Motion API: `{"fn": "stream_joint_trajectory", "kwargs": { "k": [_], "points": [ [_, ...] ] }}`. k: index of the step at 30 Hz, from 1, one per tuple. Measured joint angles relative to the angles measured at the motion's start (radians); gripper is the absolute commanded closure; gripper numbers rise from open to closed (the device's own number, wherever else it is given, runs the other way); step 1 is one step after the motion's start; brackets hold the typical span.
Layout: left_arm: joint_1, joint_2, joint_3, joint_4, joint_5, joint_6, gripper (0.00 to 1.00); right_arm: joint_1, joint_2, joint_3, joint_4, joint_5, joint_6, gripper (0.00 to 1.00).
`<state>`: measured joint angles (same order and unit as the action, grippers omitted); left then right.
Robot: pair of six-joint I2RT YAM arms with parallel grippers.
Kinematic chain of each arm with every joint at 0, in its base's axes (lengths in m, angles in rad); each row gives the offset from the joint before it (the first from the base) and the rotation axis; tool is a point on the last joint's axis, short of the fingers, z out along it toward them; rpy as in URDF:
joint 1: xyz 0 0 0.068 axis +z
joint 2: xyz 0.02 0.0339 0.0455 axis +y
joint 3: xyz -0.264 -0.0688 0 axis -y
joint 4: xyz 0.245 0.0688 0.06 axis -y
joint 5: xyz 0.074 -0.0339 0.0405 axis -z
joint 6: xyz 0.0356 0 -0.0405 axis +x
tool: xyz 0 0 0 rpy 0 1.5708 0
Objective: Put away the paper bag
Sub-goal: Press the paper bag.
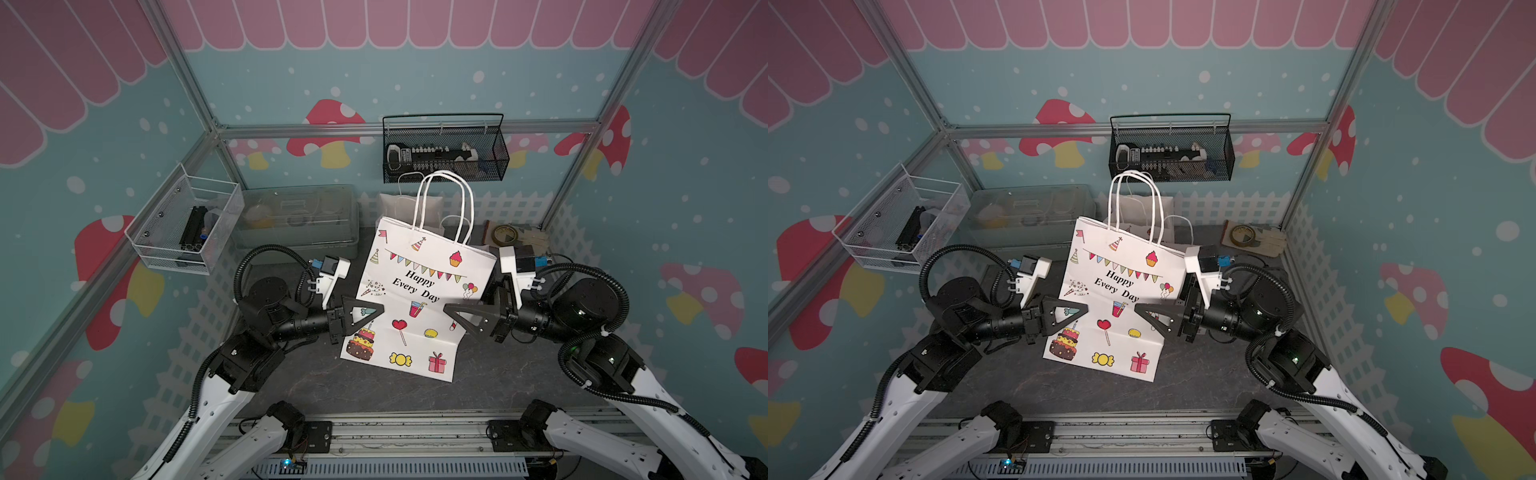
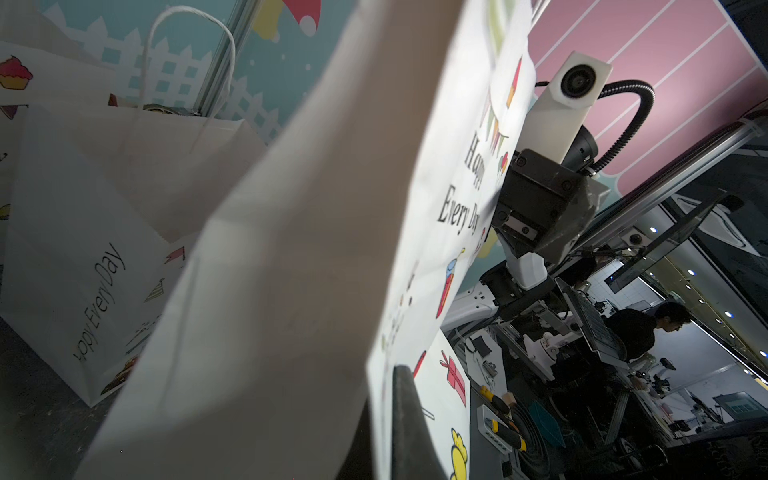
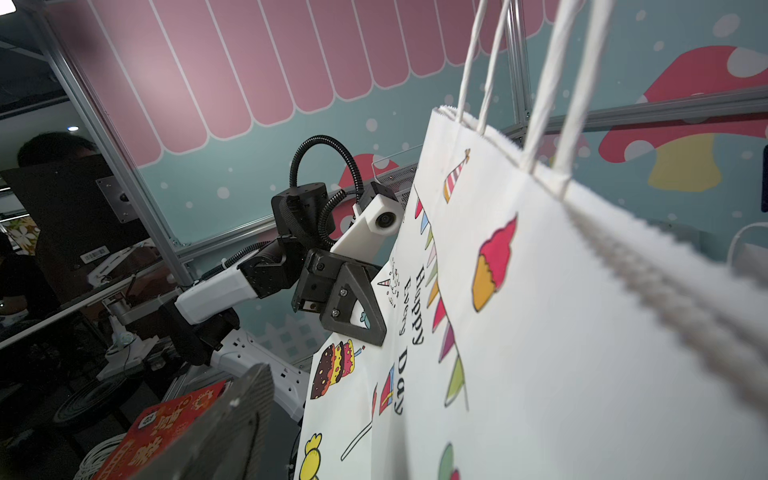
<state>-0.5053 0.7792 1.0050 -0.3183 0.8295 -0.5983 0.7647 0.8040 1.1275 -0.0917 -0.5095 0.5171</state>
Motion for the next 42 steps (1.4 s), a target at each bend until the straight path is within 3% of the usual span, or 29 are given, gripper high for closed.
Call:
{"fn": "stream_joint_trajectory", "kwargs": {
  "k": [15,19,28,36,42],
  "points": [
    [0.000,-0.017,0.002,-0.007,-0.012,0.005,0.77,0.000,0.023,0.006,0.009,0.066,-0.007,0.88],
    [0.000,-0.033,0.001,-0.008,-0.016,0.010,0.61,0.000,0.019,0.008,0.000,0.080,-0.010,1.00],
    [0.000,-0.071,0.004,-0.044,-0.056,0.023,0.17,0.000,0.005,0.068,-0.157,0.054,-0.105,1.00],
    [0.000,-0.115,0.034,-0.044,-0.085,0.031,0.09,-0.035,0.063,0.252,-0.401,-0.090,-0.274,1.00],
    [0.000,-0.154,0.024,-0.016,-0.089,0.057,0.07,-0.206,0.208,0.371,-0.515,-0.315,-0.337,1.00]
  ]
}}
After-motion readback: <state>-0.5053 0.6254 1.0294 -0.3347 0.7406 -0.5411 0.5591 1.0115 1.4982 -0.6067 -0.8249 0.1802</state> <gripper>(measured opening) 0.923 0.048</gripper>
